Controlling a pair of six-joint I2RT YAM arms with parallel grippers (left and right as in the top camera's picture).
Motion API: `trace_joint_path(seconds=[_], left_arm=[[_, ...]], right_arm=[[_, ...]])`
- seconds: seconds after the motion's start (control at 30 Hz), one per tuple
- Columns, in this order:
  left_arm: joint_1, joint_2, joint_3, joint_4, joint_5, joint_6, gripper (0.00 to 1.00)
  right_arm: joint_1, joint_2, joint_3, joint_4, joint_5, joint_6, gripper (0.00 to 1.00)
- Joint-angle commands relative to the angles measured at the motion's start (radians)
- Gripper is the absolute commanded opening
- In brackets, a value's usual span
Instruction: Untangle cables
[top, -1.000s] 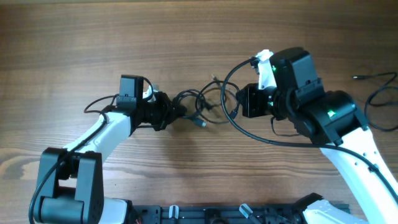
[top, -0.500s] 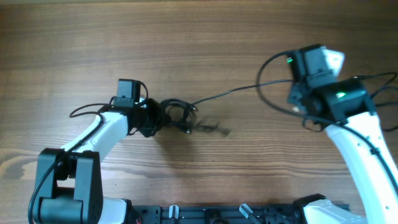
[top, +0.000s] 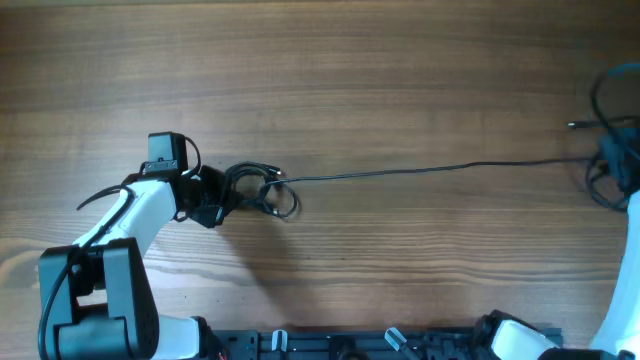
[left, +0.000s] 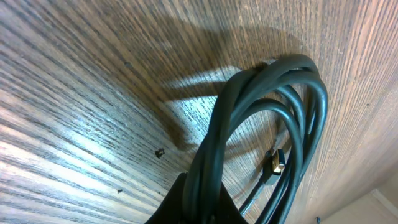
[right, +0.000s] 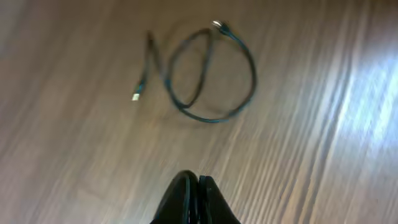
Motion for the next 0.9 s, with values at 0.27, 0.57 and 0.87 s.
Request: trace_joint_path(seconds=[0.27,0.57,0.87], left_arm=[[0.022,0.006,-0.003,-0.007,-0.076,-0.014,0.04],[0.02,0.006,-0.003,-0.004,-0.068,-0.013,0.04],[0.019,0.006,-0.003,0.103,0.129,0.209,0.04]], right_arm=[[0.008,0.09,-0.32,0.102,-0.571,-0.285,0.11],[0.208,0.09,-0.27,0.183,-0.763,-0.384,0.99],[0.77,0.138,-0.27,0.483,-0.86,-0.233,0.59]])
